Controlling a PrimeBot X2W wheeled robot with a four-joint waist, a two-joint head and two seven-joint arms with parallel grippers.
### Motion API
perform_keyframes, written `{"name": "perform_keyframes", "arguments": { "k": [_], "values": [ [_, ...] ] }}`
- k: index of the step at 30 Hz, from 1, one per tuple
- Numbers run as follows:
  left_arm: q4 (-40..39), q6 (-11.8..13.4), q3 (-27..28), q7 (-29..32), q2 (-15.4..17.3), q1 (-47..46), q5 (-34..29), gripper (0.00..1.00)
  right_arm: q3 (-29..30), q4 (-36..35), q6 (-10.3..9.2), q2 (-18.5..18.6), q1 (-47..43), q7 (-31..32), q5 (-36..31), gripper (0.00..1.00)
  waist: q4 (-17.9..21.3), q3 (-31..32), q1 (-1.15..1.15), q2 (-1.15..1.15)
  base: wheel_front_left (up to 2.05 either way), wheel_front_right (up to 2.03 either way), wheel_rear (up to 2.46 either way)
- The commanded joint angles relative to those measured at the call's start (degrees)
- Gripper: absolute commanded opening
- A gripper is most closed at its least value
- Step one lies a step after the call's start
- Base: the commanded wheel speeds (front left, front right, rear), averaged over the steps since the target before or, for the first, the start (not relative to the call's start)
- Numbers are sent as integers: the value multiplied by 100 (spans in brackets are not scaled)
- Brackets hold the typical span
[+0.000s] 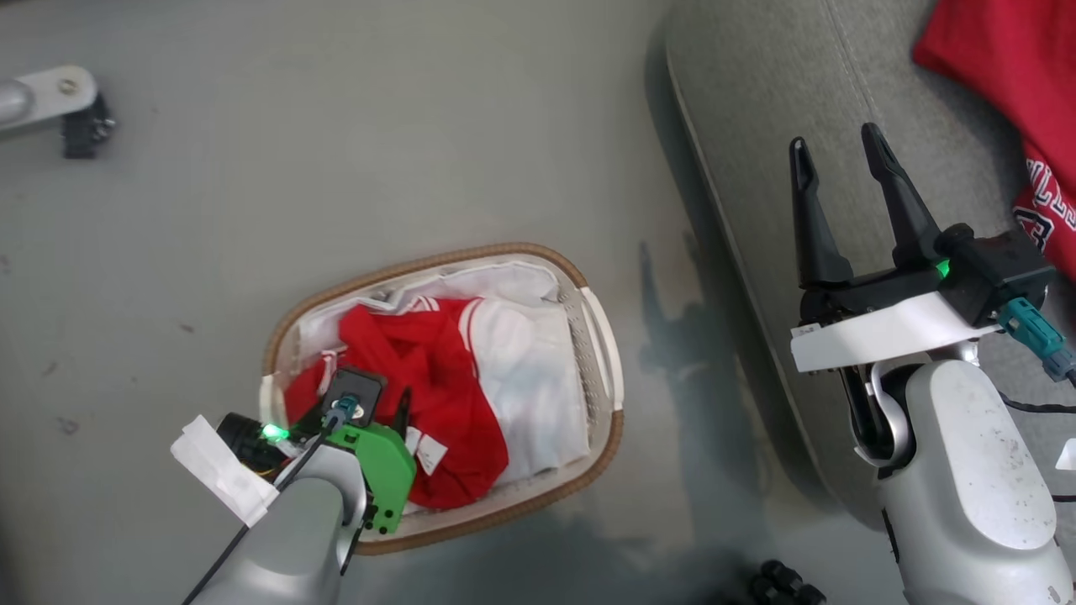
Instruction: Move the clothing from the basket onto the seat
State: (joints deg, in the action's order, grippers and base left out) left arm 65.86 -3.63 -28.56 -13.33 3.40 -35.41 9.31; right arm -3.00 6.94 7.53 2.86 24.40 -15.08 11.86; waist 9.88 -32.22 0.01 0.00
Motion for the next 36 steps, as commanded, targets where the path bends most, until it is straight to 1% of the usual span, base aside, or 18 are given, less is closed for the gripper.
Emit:
{"name": "perform_keyframes", "arguments": {
  "k": [1, 5, 10, 13, 17, 25, 27, 28, 29, 30, 31, 32, 34, 36],
  "values": [
    [162, 96, -25, 64, 108, -179, -81, 100, -44, -27, -8, 6, 99, -14, 79, 100, 581, -618, -1, 0, 0, 0, 0],
    [472, 342, -114, 222, 214, -349, -170, 100, -132, -29, -8, 6, 156, -14, 204, 100, 728, -791, -1, 0, 0, 0, 0],
    [620, 606, -181, 347, 307, -508, -233, 100, -234, -36, -8, 6, 251, -14, 309, 100, 855, -936, -1, 0, 0, 0, 0],
    [687, 775, -224, 545, 363, -569, -273, 100, -304, -23, -8, 6, 259, -14, 384, 100, 920, -995, -1, 0, 0, 0, 0],
    [748, 930, -282, 840, 450, -617, -307, 100, -412, -22, -8, 7, 312, -14, 477, 100, 997, -1053, -1, 0, 0, 0, 0],
    [786, 1088, -351, 1406, 620, -579, -277, 100, -625, -51, -8, 7, 346, -14, 618, 100, 1138, -1169, -1, 0, 0, 0, 0],
    [790, 1050, -353, 1514, 653, -575, -237, 100, -669, -55, -8, 8, 348, -14, 650, 100, 1179, -1196, -1, 0, 0, 0, 0],
    [792, 1033, -354, 1560, 663, -574, -231, 98, -686, -54, -8, 9, 350, -14, 667, 100, 1193, -1202, -1, 0, 0, 0, 0],
    [792, 1019, -369, 1615, 673, -571, -232, 65, -707, -54, -8, 9, 352, -14, 679, 100, 1210, -1210, -1, 0, 0, 0, 0],
    [794, 1002, -378, 1640, 685, -569, -223, 42, -721, -52, -8, 8, 353, -14, 686, 100, 1221, -1215, -1, 0, 0, 0, 0],
    [795, 980, -390, 1675, 699, -564, -213, 8, -733, -46, -8, 8, 355, -14, 699, 100, 1232, -1218, -1, 0, 0, 0, 0],
    [795, 960, -398, 1681, 707, -560, -207, 0, -740, -39, -8, 8, 355, -14, 707, 100, 1239, -1219, -1, 0, 0, 0, 0],
    [796, 912, -427, 1729, 714, -544, -203, 0, -746, -22, -8, 9, 352, -14, 725, 100, 1248, -1210, -1, 0, 0, 0, 0],
    [796, 867, -447, 1653, 713, -524, -182, 0, -742, 1, -8, 8, 339, -13, 729, 100, 1245, -1187, -1, 0, 0, 0, 0]
  ]
}}
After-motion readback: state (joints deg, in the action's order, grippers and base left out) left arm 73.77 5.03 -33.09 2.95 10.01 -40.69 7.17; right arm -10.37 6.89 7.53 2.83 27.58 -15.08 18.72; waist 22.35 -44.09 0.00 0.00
